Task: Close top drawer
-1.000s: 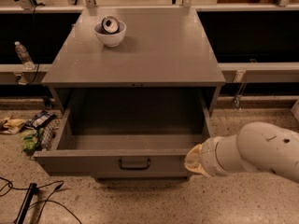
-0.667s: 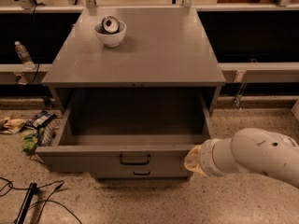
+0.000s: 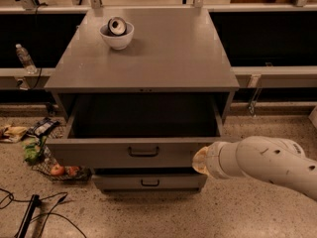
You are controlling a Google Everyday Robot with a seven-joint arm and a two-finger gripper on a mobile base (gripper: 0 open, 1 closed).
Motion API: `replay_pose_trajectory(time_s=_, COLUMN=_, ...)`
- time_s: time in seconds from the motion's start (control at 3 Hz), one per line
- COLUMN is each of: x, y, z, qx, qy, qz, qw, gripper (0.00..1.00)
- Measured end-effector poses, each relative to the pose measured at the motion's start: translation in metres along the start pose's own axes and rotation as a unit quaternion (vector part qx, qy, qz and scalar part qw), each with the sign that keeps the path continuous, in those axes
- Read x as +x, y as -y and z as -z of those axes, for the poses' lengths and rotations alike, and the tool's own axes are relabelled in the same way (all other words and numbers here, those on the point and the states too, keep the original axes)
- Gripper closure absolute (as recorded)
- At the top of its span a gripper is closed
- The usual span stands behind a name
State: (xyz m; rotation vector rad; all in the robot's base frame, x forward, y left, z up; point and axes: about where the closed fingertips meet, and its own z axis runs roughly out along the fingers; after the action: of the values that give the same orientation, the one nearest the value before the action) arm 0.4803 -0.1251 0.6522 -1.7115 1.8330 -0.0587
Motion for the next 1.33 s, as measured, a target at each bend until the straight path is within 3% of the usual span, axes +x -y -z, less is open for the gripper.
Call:
replay_pose_trajectory(time_s=0.33, x=-0.008, y=0.034, z=-0.013, qx=0.026, qy=0.019, qz=0.032, qw=0.9990, gripper=1.00)
replay_pose_trajectory(time_s=0.67, x=-0.013, y=0.065, z=-0.027, qx=0.036, qy=0.036, qz=0.059, qw=0.9969, gripper=1.00)
replay_pose_trajectory(time_s=1.0, x=-0.013, y=0.065, z=-0.027, qx=0.036, qy=0.036, qz=0.059, qw=0.9969, gripper=1.00)
replay_pose_trajectory(time_s=1.33, x=-0.012, y=0.080, z=-0.040, qx=0.034, qy=0.043, qz=0.069, qw=0.9961, gripper=1.00)
